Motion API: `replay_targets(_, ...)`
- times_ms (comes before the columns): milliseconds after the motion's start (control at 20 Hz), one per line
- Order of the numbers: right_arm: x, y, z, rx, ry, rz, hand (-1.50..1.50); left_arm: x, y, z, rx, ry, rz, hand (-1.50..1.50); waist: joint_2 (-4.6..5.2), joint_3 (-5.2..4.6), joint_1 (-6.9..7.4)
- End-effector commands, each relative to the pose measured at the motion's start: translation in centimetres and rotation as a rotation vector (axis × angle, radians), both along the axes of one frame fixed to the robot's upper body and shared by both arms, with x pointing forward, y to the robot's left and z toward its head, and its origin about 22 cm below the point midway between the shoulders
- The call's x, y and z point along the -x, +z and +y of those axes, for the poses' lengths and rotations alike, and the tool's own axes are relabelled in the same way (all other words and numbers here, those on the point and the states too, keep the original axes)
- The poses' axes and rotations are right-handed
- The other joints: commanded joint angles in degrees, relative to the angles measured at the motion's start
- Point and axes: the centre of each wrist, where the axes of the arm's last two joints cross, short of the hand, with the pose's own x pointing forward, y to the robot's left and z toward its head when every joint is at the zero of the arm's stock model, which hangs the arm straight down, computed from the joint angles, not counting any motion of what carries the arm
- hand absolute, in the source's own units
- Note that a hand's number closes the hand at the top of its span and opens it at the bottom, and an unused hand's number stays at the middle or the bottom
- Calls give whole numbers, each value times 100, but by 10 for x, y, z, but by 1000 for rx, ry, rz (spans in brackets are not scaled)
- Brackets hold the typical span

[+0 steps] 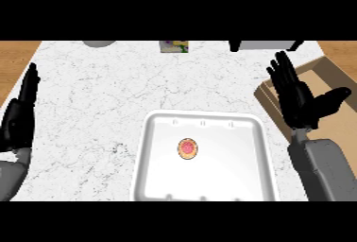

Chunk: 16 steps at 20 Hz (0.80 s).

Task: Pick the cupcake from the tray and place it in the cardboard box

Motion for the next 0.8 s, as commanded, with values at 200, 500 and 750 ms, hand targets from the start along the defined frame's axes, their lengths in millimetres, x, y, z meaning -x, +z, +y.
replay_targets(200,22,8,46,74,182,-21,-150,12,-1,-25,400,-131,192,0,-16,-38,102)
replay_targets(500,59,-7,55,197,-129,-405,-150,21,-12,-16,567,-163,297,0,-1,-32,-63)
replay_targets(750,96,17,79,357,22,-507,-150,35,-3,-20,581,-166,309,0,0,-40,-14)
